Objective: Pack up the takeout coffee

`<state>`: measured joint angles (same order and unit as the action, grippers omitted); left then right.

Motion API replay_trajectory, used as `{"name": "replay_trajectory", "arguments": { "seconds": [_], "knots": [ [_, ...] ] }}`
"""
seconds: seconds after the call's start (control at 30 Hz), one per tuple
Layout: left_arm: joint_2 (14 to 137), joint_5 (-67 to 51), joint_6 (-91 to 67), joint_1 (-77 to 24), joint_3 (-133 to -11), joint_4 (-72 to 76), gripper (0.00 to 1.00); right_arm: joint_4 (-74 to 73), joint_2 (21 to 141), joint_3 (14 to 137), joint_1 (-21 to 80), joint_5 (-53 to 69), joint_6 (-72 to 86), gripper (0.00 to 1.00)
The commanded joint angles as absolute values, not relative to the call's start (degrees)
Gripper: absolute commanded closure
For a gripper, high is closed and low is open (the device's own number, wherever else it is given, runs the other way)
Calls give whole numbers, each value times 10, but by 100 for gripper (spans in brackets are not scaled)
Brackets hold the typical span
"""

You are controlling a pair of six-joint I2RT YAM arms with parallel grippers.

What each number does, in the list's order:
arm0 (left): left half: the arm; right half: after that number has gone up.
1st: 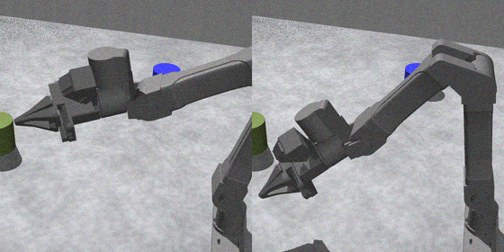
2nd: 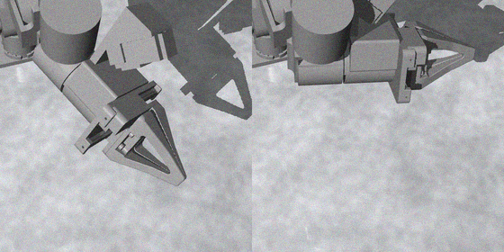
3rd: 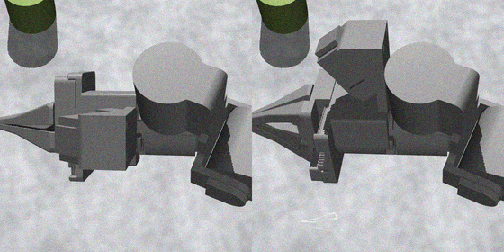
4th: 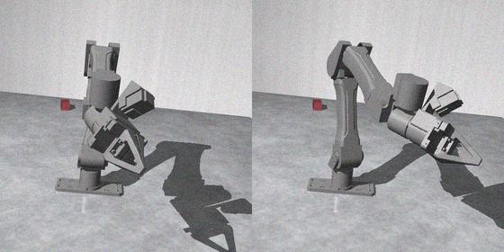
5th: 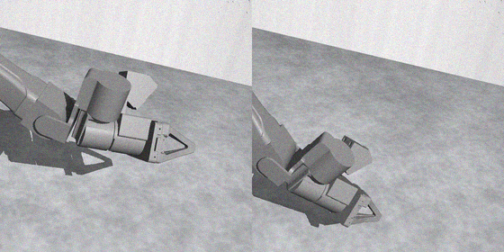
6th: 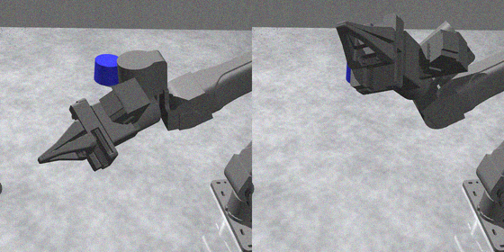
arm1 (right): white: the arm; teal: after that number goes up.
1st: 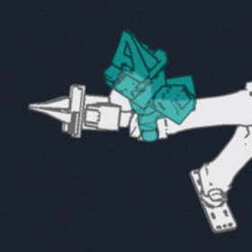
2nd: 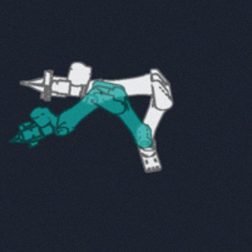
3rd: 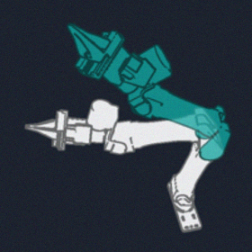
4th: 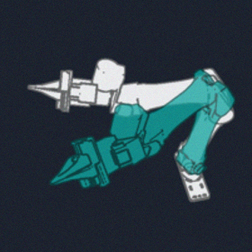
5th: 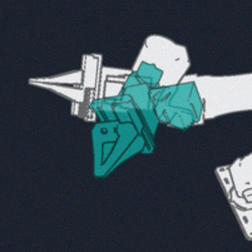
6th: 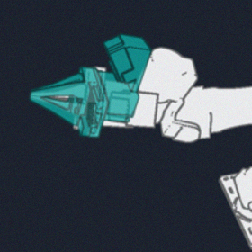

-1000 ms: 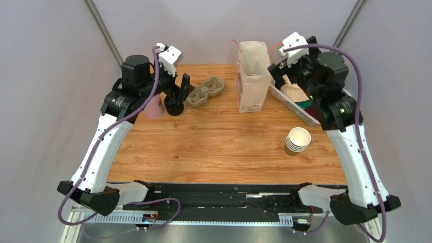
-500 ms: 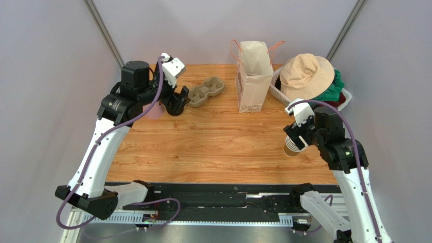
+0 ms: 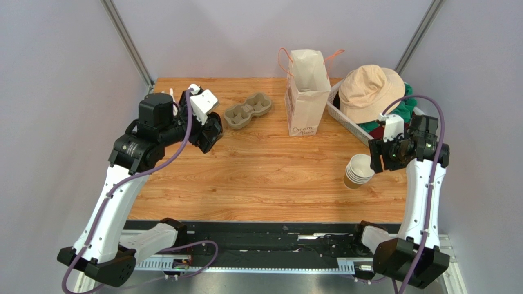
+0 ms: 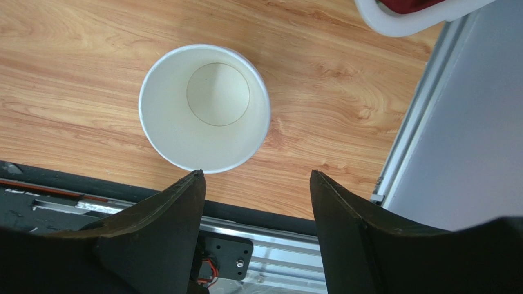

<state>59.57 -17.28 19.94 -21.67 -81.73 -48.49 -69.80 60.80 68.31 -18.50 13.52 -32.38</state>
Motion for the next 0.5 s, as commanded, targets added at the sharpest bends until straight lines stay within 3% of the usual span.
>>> {"name": "replay_trajectory", "arguments": {
  "seconds": [0.0,0.47],
  "knots": [
    [597,-176,204,-214,-814,-463,1,-698,613,692,-202,200,-316,35],
    [587,-186,186,-207,-798,-448,1,-571,638,628,-201,156,-257,53]
  ]
}}
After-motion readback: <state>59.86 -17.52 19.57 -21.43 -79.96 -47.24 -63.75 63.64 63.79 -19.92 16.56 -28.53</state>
